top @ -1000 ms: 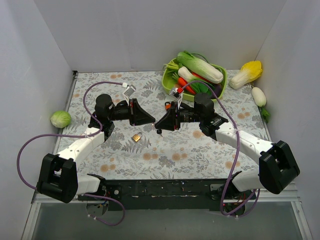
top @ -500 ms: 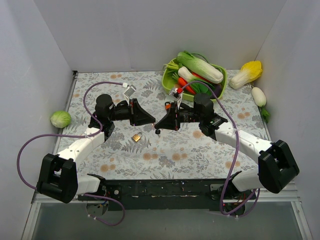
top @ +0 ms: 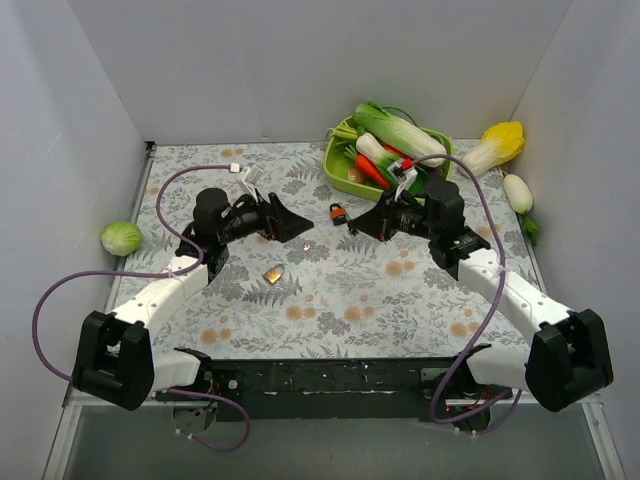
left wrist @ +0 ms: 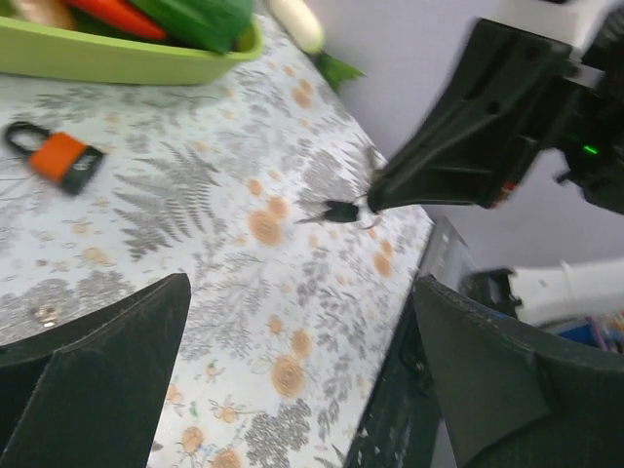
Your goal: Unlock with the key
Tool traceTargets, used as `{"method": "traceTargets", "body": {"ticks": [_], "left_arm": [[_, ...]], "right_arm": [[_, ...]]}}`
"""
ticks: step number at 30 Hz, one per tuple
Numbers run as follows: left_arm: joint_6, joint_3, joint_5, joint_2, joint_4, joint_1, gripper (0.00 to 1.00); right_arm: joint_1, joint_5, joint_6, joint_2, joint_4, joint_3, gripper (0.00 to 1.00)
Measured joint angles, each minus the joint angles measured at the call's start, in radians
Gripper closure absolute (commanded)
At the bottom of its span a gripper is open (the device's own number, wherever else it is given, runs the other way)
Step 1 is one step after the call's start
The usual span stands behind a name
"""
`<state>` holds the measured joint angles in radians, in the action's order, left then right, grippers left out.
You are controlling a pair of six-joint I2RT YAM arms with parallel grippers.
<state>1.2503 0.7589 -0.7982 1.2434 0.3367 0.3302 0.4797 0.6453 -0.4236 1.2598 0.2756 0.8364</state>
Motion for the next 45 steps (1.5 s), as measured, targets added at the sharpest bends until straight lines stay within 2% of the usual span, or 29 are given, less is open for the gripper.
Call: {"method": "traceTargets", "body": {"ticks": [5, 10, 13, 17, 24, 29, 33, 45], "left_arm": [[-0.052, 0.002, 0.283, -0.032, -0.126, 0.04, 0.02], [-0.097, 0.024, 0.598, -0.085, -0.263, 0.185, 0.02], [-0.101, 0.108, 0.77, -0.011, -0.356, 0.285, 0.02], [-0.084, 0.256, 0.921, 0.188, -0.44, 0.367, 0.02], [-0.002, 0.541, 1.077, 0.562, -0.634, 0.401, 0.02], [0.053, 0.785, 1.099, 0.772, -0.74, 0.4, 0.02], [0.082, 0.898, 1.112, 0.867, -0.807, 0.4, 0.02], [0.104, 1.073, 1.162, 1.009, -0.931, 0.4, 0.04]], "right_arm": [[-0.048, -0.194, 0.056, -0.116, -0.151, 0.0, 0.99], [-0.05, -0.356, 0.114, -0.245, -0.233, -0.016, 0.99], [-0.05, -0.406, 0.134, -0.293, -0.256, -0.027, 0.99], [-0.05, -0.435, 0.14, -0.31, -0.268, -0.035, 0.99], [-0.049, -0.432, 0.134, -0.35, -0.274, -0.093, 0.99], [-0.05, -0.424, 0.122, -0.398, -0.274, -0.13, 0.99], [-0.049, -0.411, 0.111, -0.421, -0.267, -0.135, 0.99], [-0.049, -0.36, 0.084, -0.472, -0.22, -0.211, 0.99]]}}
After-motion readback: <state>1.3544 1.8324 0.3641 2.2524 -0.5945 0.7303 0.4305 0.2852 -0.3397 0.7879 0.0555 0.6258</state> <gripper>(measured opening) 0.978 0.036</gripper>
